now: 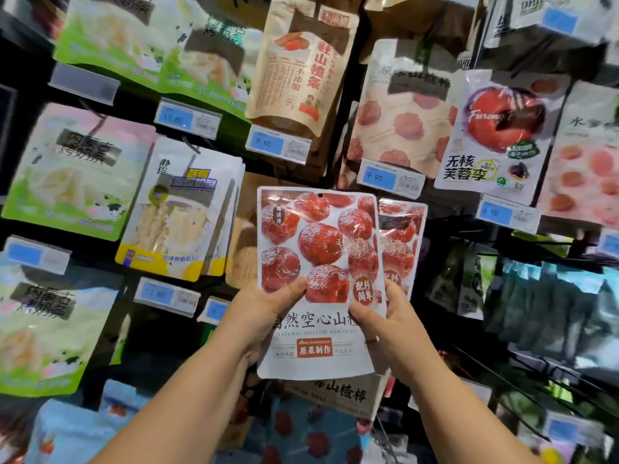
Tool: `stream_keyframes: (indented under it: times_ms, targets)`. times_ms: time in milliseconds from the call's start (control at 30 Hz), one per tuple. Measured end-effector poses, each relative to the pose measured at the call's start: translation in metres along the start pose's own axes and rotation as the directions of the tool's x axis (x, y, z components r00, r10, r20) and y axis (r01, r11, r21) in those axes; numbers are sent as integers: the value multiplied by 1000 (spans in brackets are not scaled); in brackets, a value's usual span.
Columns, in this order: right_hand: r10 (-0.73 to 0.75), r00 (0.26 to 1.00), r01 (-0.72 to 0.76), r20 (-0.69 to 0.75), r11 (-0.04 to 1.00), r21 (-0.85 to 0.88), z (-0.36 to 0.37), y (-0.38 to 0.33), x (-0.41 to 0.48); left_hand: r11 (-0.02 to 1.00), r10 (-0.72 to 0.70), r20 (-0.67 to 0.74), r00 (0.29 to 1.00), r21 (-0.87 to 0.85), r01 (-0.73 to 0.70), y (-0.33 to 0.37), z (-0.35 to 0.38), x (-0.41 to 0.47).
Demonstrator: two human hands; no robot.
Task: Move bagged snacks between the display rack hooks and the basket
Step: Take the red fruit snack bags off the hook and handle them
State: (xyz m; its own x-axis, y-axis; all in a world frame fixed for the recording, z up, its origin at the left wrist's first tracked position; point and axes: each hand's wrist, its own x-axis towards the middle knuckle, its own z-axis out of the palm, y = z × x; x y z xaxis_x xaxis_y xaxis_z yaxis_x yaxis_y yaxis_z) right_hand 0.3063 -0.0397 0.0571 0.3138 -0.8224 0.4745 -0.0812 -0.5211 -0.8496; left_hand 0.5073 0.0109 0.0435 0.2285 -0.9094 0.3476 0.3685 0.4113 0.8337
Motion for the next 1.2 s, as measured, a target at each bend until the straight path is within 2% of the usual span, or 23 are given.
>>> stream_keyframes:
  times_ms: [167,333,633,1200]
  targets:
    - [-4,984,21,-177,996,91,-22,8,-9,991,9,63,998,130,-17,-7,21,7]
    - [0,958,40,-286,990,134,-40,8,-5,905,46,88,995,418,-78,-17,34,14]
    - [27,953,20,-303,988,151,-42,-1,10,848,209,99,973,477,-231,-20,42,22]
    - [39,950,-9,-310,995,100,-43,-2,11,786,247,151,957,546,-289,-24,38,31]
